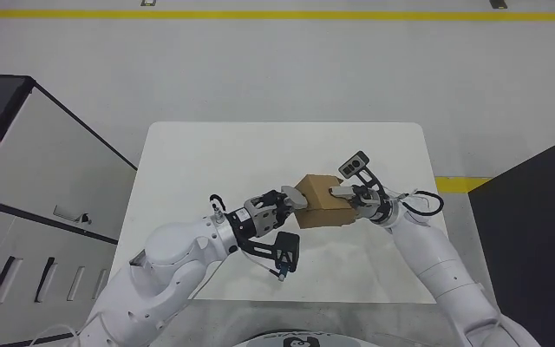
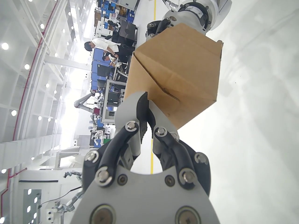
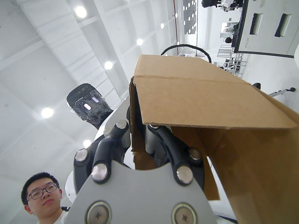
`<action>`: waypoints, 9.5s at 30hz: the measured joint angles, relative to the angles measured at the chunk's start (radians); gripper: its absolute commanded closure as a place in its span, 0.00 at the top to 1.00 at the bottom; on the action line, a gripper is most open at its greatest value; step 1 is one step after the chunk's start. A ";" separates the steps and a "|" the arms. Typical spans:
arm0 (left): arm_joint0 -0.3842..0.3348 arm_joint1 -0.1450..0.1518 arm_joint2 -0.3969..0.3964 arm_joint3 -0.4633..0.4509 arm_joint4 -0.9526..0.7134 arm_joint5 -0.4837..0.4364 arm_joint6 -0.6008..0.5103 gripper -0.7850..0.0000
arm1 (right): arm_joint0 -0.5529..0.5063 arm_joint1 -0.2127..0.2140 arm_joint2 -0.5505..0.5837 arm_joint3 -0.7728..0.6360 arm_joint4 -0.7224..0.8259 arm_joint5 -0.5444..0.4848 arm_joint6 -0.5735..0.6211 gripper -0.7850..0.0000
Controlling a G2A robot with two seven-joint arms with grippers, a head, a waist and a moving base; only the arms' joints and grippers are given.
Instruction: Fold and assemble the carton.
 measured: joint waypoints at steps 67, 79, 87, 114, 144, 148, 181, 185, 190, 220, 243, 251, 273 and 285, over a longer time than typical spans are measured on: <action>-0.026 0.012 0.019 0.016 -0.031 0.001 0.044 0.00 | 0.035 0.035 -0.081 0.011 0.036 -0.029 0.000 0.00; 0.008 0.015 -0.049 0.010 -0.134 0.062 0.062 0.00 | 0.030 0.047 -0.079 0.005 0.069 -0.040 0.000 0.00; 0.034 0.008 -0.065 0.025 -0.213 0.118 0.009 1.00 | 0.032 0.050 -0.082 0.002 0.083 -0.035 0.000 0.00; 0.072 0.025 -0.228 0.031 -0.335 0.058 0.106 1.00 | -0.050 0.102 -0.036 -0.102 0.202 -0.073 0.000 0.00; 0.100 0.054 -0.412 0.109 -0.515 -0.258 0.140 1.00 | -0.009 0.174 0.174 -0.412 -0.550 -0.207 -0.082 0.00; 0.041 0.064 -0.445 0.189 -0.688 -0.468 0.114 1.00 | 0.014 0.191 0.207 -0.492 -0.747 -0.225 -0.094 0.00; -0.169 0.233 -0.104 0.462 -1.306 -0.476 -0.136 1.00 | 0.293 0.250 -0.137 -0.674 -1.608 -0.301 -0.170 0.00; -0.203 0.264 -0.079 0.503 -1.381 -0.476 -0.128 1.00 | 0.380 0.254 -0.244 -0.640 -1.641 -0.311 -0.179 0.00; -0.225 0.299 -0.073 0.524 -1.411 -0.476 -0.085 1.00 | 0.446 0.260 -0.329 -0.610 -1.641 -0.331 -0.200 0.00; -0.090 0.380 -0.216 0.526 -1.179 -0.476 0.222 1.00 | 0.439 0.257 -0.348 -0.622 -1.675 -0.344 -0.213 0.00; -0.090 0.380 -0.215 0.525 -1.179 -0.476 0.223 1.00 | 0.778 0.051 -0.857 -0.260 -1.758 -0.469 -0.338 0.00; -0.090 0.380 -0.215 0.525 -1.179 -0.476 0.223 1.00 | 0.763 0.050 -0.866 -0.255 -1.790 -0.456 -0.345 0.00; -0.090 0.380 -0.215 0.525 -1.179 -0.476 0.223 1.00 | 0.667 0.007 -0.895 -0.186 -2.045 -0.471 -0.494 0.00; -0.090 0.380 -0.215 0.525 -1.179 -0.476 0.223 1.00 | 0.639 -0.008 -0.877 -0.164 -2.055 -0.476 -0.488 0.16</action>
